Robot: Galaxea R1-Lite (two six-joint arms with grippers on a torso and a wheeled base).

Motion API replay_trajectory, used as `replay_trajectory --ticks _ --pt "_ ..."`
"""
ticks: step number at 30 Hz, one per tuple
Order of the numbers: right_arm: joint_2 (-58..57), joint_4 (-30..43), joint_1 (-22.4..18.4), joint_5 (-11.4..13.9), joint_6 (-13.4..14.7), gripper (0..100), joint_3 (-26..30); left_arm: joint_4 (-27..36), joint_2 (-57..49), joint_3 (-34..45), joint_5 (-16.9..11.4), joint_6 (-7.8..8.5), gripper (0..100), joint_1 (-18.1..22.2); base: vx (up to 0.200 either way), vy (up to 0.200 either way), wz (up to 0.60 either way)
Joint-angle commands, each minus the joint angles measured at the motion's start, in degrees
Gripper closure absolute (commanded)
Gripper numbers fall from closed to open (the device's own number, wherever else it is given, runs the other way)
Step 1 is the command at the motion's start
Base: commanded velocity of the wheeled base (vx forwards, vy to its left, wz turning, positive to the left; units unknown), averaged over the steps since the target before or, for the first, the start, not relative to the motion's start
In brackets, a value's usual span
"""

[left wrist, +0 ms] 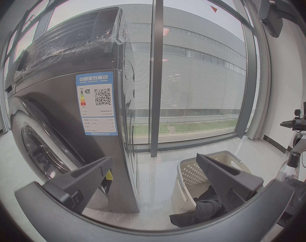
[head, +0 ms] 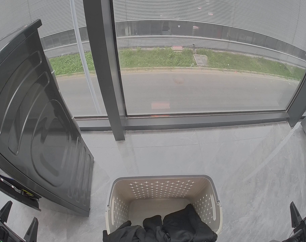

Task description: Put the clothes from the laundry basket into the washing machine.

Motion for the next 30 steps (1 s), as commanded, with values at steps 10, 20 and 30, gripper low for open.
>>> replay_trajectory --ticks 10,20,30 --pt "-0.9 0.0 0.0 0.0 0.0 0 1.0 0.0 -0.9 1.0 0.0 -0.19 0 0.0 -0.100 0.000 0.00" --pt "-0.9 0.0 0.0 -0.1 0.3 0 1.0 0.0 -0.9 1.0 -0.1 -0.28 0 0.0 -0.200 0.000 0.00" --pt "-0.9 0.0 0.0 -0.1 0.3 0 1.0 -0.1 -0.9 1.0 -0.1 -0.54 0 0.1 -0.060 0.000 0.00"
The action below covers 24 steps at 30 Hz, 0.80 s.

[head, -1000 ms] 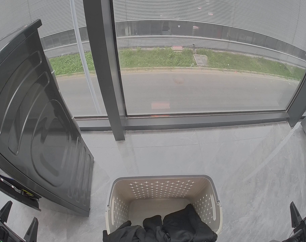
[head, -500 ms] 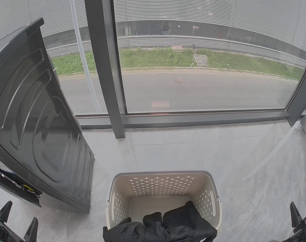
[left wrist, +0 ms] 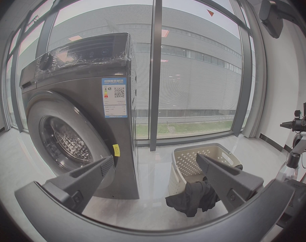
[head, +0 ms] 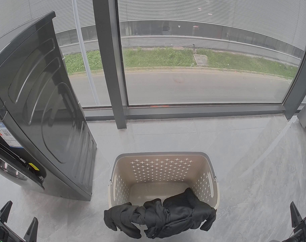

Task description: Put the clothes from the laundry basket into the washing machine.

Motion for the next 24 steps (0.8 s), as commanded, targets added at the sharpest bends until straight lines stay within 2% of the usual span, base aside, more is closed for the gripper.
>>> replay_trajectory --ticks 1,8,9,14,17,19,24 --pt "-0.9 0.1 0.0 0.0 0.0 0 1.0 0.0 -0.9 1.0 0.1 -0.17 0 0.0 0.000 0.000 0.00" --pt "-0.9 0.0 0.0 0.0 0.0 0 1.0 0.0 -0.9 1.0 0.1 -0.17 0 0.0 0.000 0.000 0.00" --pt "-0.9 0.0 0.0 0.0 0.0 0 1.0 0.0 -0.9 1.0 0.2 -0.69 0 -0.1 -0.200 0.000 0.00" --pt "-0.9 0.0 0.0 0.0 0.0 0 1.0 0.0 -0.9 1.0 0.3 -1.31 0 -0.1 -0.200 0.000 0.00" --pt "-0.9 0.0 0.0 0.0 0.0 0 1.0 0.0 -0.9 1.0 0.5 -1.13 0 -0.1 -0.200 0.000 0.00" --pt "-0.9 0.0 0.0 0.0 0.0 0 1.0 0.0 -0.9 1.0 0.5 -0.43 0 -0.1 0.000 0.000 0.00" --pt "-0.9 0.0 0.0 0.0 0.0 0 1.0 0.0 -0.9 1.0 0.5 -0.43 0 -0.1 0.000 0.000 0.00"
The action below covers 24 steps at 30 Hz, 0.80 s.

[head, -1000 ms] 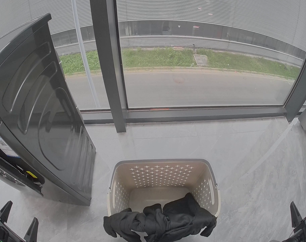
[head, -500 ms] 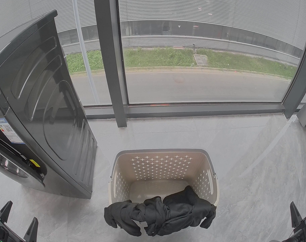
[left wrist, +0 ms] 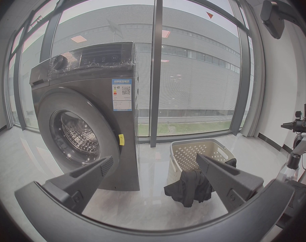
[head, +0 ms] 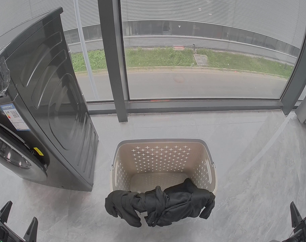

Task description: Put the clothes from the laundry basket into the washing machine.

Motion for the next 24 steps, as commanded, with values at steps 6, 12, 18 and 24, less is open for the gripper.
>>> replay_trajectory --ticks 6,12,18,24 --pt "-0.9 0.0 0.0 0.0 0.0 0 1.0 -0.1 -0.9 1.0 -0.1 0.14 0 0.1 0.000 0.133 0.00" --pt "-0.9 0.0 0.0 0.0 0.0 0 1.0 -0.1 -0.9 1.0 -0.1 0.23 0 0.1 0.000 0.200 0.00" --pt "-0.9 0.0 0.0 0.0 0.0 0 1.0 -0.1 -0.9 1.0 -0.1 0.23 0 0.1 0.000 0.200 0.00" --pt "-0.9 0.0 0.0 0.0 0.0 0 1.0 -0.1 -0.9 1.0 -0.2 0.31 0 0.1 0.000 0.200 0.00"
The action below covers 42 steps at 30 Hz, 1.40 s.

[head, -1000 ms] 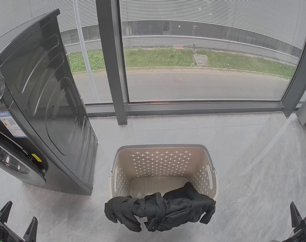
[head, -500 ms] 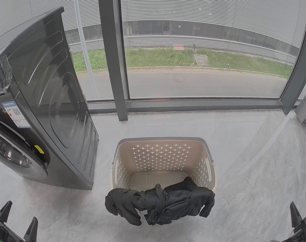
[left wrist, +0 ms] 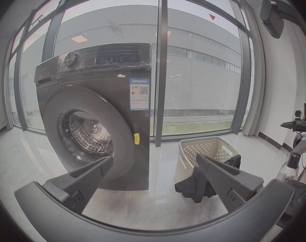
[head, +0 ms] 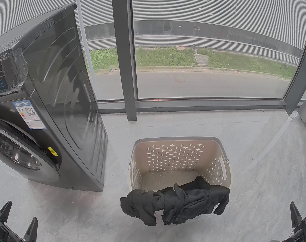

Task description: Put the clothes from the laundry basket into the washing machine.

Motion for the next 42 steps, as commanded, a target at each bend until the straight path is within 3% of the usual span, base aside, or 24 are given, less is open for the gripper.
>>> replay_trajectory --ticks 1,8,12,21,42 --pt "-0.9 0.0 0.0 0.0 0.0 0 1.0 0.0 -0.9 1.0 0.0 0.18 0 0.0 0.000 0.200 0.00" --pt "-0.9 0.0 0.0 0.0 0.0 0 1.0 0.1 -0.9 1.0 0.0 0.45 0 0.0 0.000 0.200 0.00" --pt "-0.9 0.0 0.0 0.0 0.0 0 1.0 0.0 -0.9 1.0 0.0 -0.96 0 0.0 0.000 0.200 0.00" --pt "-0.9 0.0 0.0 0.0 0.0 0 1.0 0.1 -0.9 1.0 -0.7 0.80 0 -0.1 0.000 0.200 0.00" --pt "-0.9 0.0 0.0 0.0 0.0 0 1.0 0.0 -0.9 1.0 -0.7 0.09 0 -0.1 0.000 0.200 0.00"
